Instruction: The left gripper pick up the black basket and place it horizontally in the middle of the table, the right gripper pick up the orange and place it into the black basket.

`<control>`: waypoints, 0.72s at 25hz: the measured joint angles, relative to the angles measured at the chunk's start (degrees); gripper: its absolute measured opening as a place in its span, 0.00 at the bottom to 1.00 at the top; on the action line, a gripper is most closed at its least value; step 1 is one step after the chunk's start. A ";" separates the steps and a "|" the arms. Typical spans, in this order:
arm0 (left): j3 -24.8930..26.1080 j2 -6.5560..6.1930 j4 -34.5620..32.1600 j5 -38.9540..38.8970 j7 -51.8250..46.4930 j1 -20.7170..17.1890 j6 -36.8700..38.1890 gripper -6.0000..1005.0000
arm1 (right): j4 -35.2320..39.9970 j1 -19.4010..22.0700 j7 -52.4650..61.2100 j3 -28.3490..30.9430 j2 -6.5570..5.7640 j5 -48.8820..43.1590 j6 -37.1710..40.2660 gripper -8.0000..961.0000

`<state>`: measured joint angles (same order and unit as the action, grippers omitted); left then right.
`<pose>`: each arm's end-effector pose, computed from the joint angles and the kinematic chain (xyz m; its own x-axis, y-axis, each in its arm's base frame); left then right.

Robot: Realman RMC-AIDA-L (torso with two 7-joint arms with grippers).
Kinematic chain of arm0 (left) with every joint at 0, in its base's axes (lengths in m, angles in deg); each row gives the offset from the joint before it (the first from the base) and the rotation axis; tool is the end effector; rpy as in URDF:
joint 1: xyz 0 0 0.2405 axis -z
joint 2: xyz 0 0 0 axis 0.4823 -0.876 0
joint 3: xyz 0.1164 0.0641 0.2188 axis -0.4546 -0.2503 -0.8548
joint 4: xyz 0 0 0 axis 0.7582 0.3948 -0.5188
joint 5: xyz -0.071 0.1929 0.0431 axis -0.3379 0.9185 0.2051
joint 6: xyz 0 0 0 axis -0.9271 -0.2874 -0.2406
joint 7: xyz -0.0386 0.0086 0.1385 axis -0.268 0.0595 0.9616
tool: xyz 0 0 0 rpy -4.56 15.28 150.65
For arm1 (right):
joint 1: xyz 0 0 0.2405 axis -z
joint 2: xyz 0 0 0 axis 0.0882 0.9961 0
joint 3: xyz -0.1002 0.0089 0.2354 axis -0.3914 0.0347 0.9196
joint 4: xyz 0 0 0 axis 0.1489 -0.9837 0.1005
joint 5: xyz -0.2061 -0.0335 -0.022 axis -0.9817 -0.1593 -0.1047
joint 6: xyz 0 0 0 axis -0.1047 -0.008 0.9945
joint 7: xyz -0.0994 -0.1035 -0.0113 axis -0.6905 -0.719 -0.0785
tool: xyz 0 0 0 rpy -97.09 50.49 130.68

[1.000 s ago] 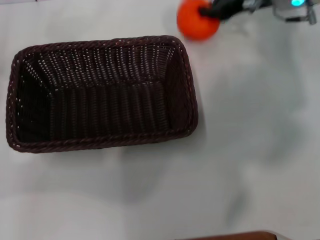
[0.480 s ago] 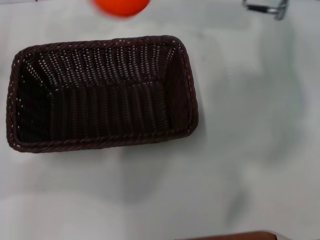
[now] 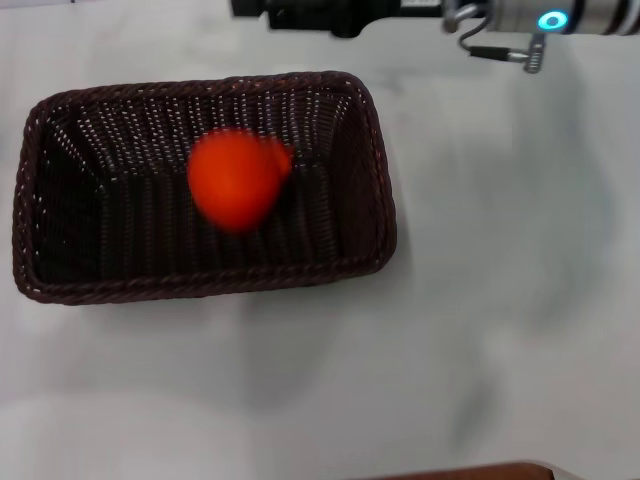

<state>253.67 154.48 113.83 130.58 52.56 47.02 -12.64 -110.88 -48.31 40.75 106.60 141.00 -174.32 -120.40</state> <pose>-0.3411 0.2986 0.0994 0.2422 0.0295 0.9698 0.9108 -0.3513 -0.2168 0.1315 0.3875 -0.0074 -0.7241 0.2175 0.6546 0.3048 0.9522 0.0208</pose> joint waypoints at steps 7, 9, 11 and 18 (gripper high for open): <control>-0.02 0.22 -0.17 -1.63 0.01 -0.27 -0.15 0.88 | 2.72 6.80 -9.75 5.64 1.24 13.98 -0.31 0.74; 0.00 0.35 -0.25 -2.78 0.32 -0.56 -0.43 0.87 | 5.77 9.18 -16.22 6.78 1.55 21.24 -0.74 0.83; 0.03 0.45 -1.11 -5.57 2.01 -1.02 -0.96 0.87 | 9.83 11.09 -24.04 7.03 1.68 29.25 -1.29 0.89; 0.07 0.57 -10.59 -20.56 18.23 -2.45 -4.86 0.87 | 25.02 14.74 -47.48 7.27 2.25 55.59 -5.36 0.99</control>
<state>253.74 155.05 103.24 110.02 70.79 44.57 -17.50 -85.86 -33.58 -6.72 113.87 143.25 -118.73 -125.76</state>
